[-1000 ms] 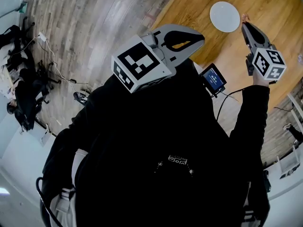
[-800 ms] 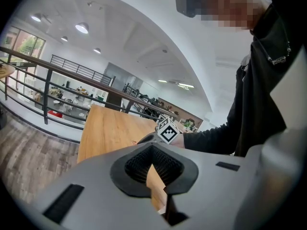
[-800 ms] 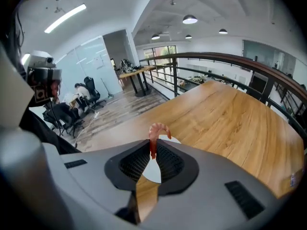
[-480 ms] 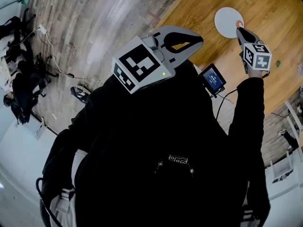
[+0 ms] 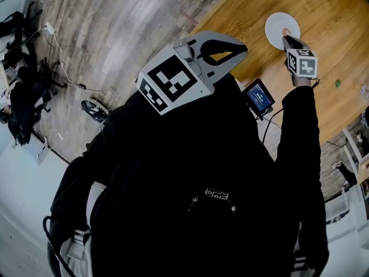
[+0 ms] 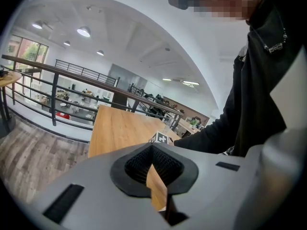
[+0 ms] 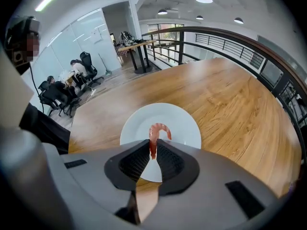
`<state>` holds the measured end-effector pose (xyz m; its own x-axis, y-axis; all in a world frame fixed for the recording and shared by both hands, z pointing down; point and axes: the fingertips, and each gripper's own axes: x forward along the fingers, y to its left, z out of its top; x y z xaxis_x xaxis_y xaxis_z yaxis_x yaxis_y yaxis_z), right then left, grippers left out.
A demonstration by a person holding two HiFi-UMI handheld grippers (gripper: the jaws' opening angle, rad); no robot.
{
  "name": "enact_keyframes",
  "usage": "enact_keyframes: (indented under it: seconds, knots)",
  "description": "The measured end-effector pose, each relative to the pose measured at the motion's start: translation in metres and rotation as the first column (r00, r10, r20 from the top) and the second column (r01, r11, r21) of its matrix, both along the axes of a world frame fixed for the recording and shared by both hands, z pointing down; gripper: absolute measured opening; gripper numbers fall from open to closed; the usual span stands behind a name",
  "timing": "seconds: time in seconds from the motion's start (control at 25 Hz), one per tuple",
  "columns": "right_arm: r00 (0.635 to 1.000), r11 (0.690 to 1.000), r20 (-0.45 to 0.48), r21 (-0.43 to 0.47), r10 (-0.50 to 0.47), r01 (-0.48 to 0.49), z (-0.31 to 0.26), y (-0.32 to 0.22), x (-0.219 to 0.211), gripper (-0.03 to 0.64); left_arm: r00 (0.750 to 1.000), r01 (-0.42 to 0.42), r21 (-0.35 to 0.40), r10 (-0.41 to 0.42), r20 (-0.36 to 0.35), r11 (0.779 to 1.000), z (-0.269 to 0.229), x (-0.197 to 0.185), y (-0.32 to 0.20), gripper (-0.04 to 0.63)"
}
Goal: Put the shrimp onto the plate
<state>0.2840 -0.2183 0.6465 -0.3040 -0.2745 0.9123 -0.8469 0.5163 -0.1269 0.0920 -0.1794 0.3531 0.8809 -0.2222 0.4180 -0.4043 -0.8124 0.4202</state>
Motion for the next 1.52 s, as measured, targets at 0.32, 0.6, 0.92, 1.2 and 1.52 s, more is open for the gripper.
enact_keyframes:
  seconds: [0.32,0.6,0.92,1.2,1.52]
  knots:
    - [1.000,1.000,-0.004,-0.011,0.007,-0.007,0.013,-0.004,0.000,0.057,1.000,0.008,-0.004,-0.008,0.001,1.000,0.005,-0.003,-0.005,-0.002]
    - [1.000,1.000,0.002,-0.023,0.018,-0.018,0.015,-0.002,-0.008,0.108,1.000,0.010,-0.003,-0.010,-0.001,1.000,0.002,-0.006,0.000,-0.002]
    - [0.994,0.994,0.053,0.049,0.097,-0.100,-0.016,-0.008,-0.010,0.143,0.999,-0.017,0.015,0.017,-0.027,1.000,-0.007,-0.008,-0.004,-0.002]
    - [0.959,0.947,0.131,0.172,0.252,-0.273,-0.078,-0.013,0.001,0.029,0.999,0.000,0.051,0.002,-0.036,0.999,-0.018,-0.011,-0.016,-0.002]
    - [0.891,0.819,0.340,0.387,0.301,-0.425,-0.231,-0.015,0.014,0.018,0.998,0.007,0.172,0.003,-0.057,0.985,-0.030,-0.010,-0.072,-0.002]
